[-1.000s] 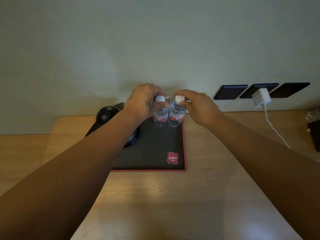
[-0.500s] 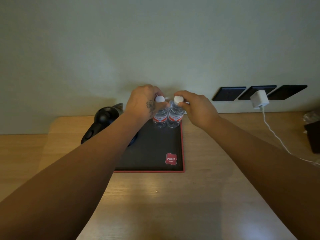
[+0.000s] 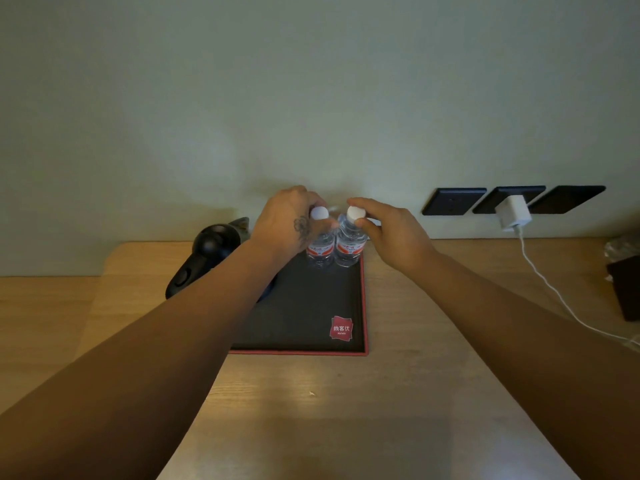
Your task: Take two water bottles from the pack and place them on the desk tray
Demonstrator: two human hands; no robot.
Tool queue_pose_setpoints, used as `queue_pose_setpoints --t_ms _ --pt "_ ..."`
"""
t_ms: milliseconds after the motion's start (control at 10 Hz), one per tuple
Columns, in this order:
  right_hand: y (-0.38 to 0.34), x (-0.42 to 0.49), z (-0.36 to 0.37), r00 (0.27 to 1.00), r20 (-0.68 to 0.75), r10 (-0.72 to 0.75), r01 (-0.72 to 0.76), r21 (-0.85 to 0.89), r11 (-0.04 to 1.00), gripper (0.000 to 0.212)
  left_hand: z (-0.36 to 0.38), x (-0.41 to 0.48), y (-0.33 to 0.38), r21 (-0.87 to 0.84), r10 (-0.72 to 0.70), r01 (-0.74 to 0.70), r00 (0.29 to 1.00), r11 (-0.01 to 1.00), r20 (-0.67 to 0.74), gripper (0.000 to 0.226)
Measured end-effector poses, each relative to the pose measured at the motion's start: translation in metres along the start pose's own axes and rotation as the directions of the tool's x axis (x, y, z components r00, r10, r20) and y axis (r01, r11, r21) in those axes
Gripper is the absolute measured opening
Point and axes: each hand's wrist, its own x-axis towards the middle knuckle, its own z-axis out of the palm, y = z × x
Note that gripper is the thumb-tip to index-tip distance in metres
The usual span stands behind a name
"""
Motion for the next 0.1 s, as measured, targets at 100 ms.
queue_pose_setpoints --t_ms 100 --pt "0.0022 -0.0076 -0.0028 1.0 -0.014 -0.013 0.012 -0.045 0.999 0.058 -0.0027 -0.0118 -0.0007 -0.035 0.03 -0.03 1.0 0.999 0.01 0.058"
